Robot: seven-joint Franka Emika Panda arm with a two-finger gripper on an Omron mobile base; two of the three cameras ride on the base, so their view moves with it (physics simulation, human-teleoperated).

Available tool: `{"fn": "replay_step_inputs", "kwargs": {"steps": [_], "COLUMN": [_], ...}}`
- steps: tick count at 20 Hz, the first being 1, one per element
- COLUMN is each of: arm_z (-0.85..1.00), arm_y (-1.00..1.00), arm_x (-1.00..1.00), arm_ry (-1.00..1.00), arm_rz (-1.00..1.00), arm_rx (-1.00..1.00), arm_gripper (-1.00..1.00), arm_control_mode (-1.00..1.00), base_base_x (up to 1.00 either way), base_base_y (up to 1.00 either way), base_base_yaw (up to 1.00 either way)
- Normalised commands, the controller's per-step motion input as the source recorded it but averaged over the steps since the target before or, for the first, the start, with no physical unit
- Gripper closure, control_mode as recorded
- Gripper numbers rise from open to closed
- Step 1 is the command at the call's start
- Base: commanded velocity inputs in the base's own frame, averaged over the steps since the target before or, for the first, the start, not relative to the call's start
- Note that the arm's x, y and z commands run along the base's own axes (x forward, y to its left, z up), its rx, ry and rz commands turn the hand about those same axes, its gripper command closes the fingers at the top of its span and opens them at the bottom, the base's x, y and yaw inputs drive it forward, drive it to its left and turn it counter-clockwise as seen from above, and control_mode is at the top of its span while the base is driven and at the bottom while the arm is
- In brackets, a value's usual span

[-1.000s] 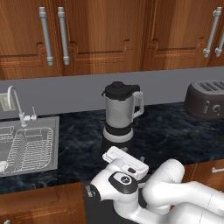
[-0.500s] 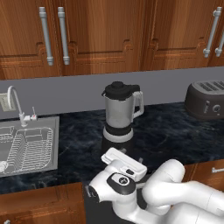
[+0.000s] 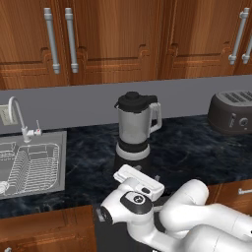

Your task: Open the blender lid, put the kiwi in the blender, close the lid, and start the blender.

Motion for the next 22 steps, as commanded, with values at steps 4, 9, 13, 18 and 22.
{"fn": "replay_step_inputs", "kwargs": {"steps": [4,9,13,18,22], "arm_z": [-0.12,-0.10,-0.07,-0.12,-0.12], "arm_y": [0.00,0.00,0.02,0.06,0.02], "arm_x": [0.15,0.14,0.15,0.14,0.13], "arm_ry": [0.00,0.00,0.00,0.00,0.00], "arm_rz": [0.00,0.00,0.00,0.00,0.00], "arm_rx": [0.00,0.00,0.00,0.00,0.00], "arm_gripper": [-1.00,-1.00,-1.00,-1.00,-1.00], "arm_control_mode": [-1.00,-1.00,-1.00,-1.00,-1.00], "base_base_x": [0.00,0.00,0.00,0.00,0.00], "base_base_y": [0.00,0.00,0.00,0.00,0.00], "base_base_yaw": [0.00,0.00,0.00,0.00,0.00]}}
